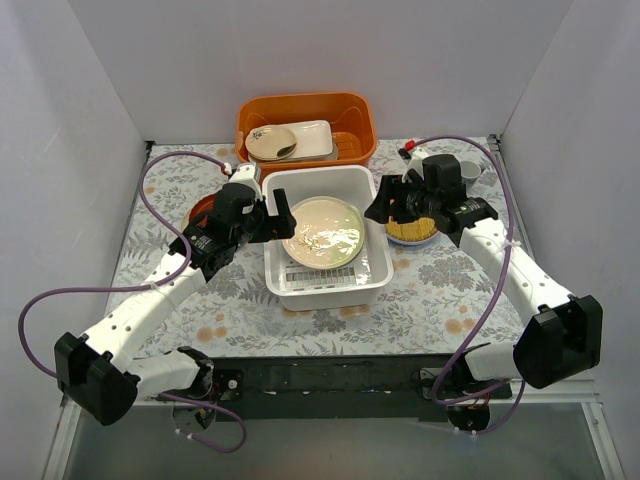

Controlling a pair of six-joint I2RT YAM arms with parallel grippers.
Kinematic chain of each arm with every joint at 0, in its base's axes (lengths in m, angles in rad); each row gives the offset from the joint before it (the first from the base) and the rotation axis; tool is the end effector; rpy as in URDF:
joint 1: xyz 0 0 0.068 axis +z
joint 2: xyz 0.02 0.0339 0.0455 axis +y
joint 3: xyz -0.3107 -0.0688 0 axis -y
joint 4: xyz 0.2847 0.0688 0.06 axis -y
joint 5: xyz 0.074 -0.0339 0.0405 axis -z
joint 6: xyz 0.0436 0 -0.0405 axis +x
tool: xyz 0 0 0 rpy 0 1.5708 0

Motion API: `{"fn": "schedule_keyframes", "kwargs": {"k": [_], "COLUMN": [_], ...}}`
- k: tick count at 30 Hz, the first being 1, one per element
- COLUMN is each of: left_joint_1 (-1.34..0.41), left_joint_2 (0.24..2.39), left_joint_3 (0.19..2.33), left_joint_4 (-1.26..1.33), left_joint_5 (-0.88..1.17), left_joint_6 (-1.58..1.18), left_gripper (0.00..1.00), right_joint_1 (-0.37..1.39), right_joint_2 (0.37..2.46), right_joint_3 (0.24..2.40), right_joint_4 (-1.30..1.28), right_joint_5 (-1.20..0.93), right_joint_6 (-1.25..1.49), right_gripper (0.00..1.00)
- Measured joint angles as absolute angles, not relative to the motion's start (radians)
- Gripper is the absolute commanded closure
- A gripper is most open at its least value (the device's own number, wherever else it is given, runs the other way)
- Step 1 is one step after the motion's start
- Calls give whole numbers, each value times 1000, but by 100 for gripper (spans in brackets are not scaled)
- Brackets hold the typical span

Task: Place the plates into the plastic bin on the countertop
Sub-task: Place the plate in the plastic bin, then pick up the plate at the center of the board.

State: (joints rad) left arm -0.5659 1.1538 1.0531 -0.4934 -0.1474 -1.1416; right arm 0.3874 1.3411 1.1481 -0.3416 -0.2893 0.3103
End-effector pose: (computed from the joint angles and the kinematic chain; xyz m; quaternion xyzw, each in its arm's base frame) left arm 0.2402 -0.1450 0.3631 -0.2832 0.8347 -0.3099 0.3565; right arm 0.3099 0.1399 0.3613 -0.1045 0.8563 0.2852 0.4177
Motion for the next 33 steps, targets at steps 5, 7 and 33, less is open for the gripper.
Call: {"fn": "schedule_keyframes", "kwargs": {"k": [5,7,33], "left_joint_1": [-563,-556,133], "left_joint_2": [1154,1154,1365], "left_joint_3": [1053,1053,926], "left_joint_4": [-493,-493,-290], "left_joint_5": [-146,-141,478], "left_joint_6": [-1145,-1145,-1326], "left_gripper": [2,2,2], "right_joint_1": [387,387,326], "right_joint_2": [1341,1341,1271], "right_joint_3": [1147,1146,1048], "right_joint_4": [-341,-339,-313], "right_joint_5": [-290,-290,-320], "right_joint_6": [311,311,312], "right_gripper": [31,30,26]}}
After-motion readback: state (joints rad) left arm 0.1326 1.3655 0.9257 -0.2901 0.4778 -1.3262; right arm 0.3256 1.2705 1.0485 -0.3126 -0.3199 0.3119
